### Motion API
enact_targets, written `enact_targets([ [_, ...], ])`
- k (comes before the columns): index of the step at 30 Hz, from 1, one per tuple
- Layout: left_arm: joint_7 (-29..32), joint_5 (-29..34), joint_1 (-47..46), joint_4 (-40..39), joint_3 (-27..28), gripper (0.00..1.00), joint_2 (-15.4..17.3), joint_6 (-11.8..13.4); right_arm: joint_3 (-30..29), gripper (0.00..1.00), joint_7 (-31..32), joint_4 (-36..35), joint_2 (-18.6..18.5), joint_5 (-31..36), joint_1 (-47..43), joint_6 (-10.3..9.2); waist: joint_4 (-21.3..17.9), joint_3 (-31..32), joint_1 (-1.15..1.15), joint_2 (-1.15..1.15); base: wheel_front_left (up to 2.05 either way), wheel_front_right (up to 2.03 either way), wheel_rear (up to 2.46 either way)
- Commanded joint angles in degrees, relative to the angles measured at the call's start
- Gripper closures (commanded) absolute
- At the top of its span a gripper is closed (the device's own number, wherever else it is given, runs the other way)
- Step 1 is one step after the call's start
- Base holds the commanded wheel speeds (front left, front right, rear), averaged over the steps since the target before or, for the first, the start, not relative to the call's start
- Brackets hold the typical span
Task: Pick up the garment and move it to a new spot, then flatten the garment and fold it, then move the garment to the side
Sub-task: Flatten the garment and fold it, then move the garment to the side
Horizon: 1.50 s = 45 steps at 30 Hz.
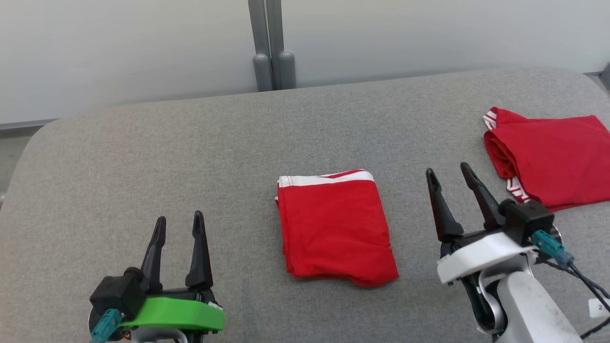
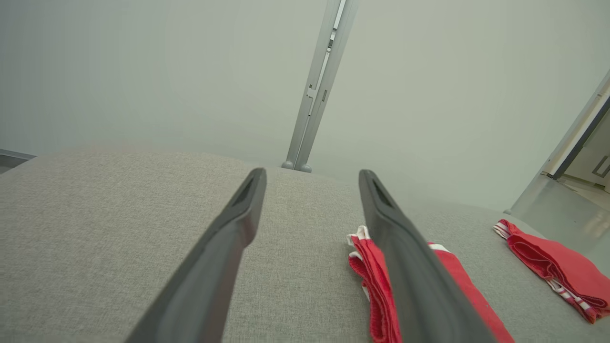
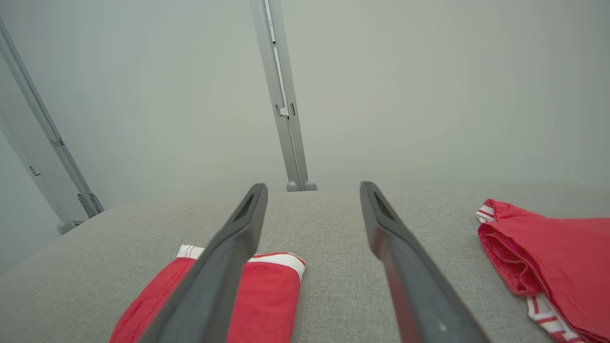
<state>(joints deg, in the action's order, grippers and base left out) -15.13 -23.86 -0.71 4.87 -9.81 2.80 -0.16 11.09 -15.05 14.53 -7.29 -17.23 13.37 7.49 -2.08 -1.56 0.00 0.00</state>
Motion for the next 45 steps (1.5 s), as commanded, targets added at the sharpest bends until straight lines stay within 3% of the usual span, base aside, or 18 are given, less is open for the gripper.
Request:
enact_targets([
  [1,0.0,1.1,1.1,0.2,0.4,0.00,0.2,0.3,-1.5,0.00,-0.1,-1.9,0.8,0.9,-2.5,0.00,-0.6,0.5,0.00,0.00,0.00,0.00,0.00],
  [9,0.0,2.8,4.2,0.5,1.1,0.00,0.2,0.7,-4.4,0.00,-0.1,-8.0,2.9,3.1,-8.7,0.00,-1.3,0.6,0.00,0.00,0.00,0.00,0.00],
  [37,0.0,2.5,5.8,0.6,-0.2,0.00,0.2,1.2,-5.8,0.00,-0.1,-5.3,2.9,3.6,-9.0,0.00,0.2,1.8,0.00,0.00,0.00,0.00,0.00],
  [40,0.0,2.6,5.5,0.5,-0.5,0.00,0.2,1.1,-6.1,0.00,1.8,-4.5,2.3,2.6,-7.9,0.00,0.6,1.7,0.00,0.00,0.00,0.00,0.00],
  [45,0.0,2.5,4.7,0.4,-1.4,0.00,0.2,1.0,-4.7,0.00,10.3,-2.1,-0.1,-2.2,-5.7,0.00,2.0,1.3,0.00,0.00,0.00,0.00,0.00],
])
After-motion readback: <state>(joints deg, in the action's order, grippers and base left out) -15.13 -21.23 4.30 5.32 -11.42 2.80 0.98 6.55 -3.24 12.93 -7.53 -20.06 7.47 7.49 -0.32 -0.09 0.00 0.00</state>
